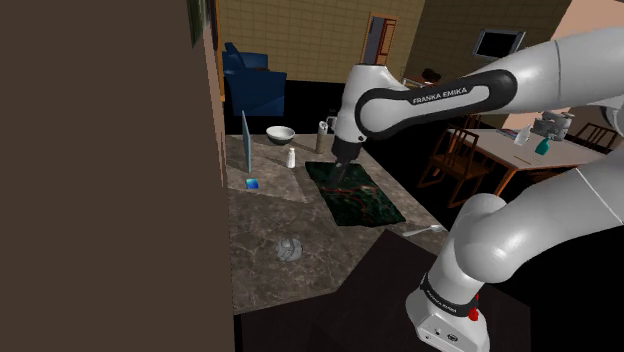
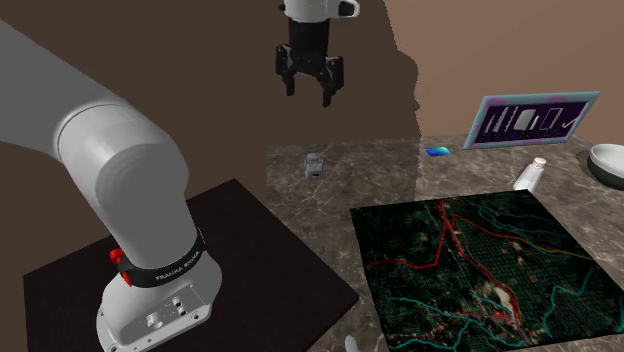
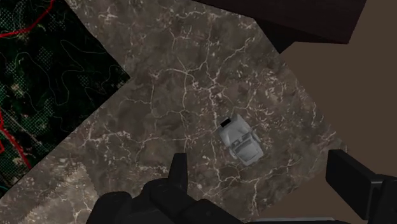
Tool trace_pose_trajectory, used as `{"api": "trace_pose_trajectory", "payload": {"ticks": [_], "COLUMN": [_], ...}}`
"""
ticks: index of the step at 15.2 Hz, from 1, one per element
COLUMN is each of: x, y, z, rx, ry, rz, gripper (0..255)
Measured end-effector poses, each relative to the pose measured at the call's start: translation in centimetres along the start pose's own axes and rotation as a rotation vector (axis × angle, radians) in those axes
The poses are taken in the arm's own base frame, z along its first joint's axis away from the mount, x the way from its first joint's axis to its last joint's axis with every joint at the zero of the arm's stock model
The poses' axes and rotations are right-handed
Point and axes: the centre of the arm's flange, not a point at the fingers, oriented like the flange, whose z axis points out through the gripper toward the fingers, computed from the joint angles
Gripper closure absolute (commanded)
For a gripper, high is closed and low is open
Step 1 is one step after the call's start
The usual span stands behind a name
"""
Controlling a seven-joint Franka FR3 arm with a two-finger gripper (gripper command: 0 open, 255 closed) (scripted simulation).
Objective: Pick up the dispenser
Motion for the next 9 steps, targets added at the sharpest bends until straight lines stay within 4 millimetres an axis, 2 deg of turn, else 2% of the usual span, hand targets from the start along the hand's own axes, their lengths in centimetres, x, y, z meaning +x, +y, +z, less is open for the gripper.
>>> {"api": "trace_pose_trajectory", "payload": {"ticks": [2,9], "x": [0.9,3.9], "y": [-0.2,-1.0], "z": [1.9,10.6], "rx": [0.004,0.021], "ry": [0.014,0.052], "rz": [-0.033,-0.15], "gripper": [0,0]}}
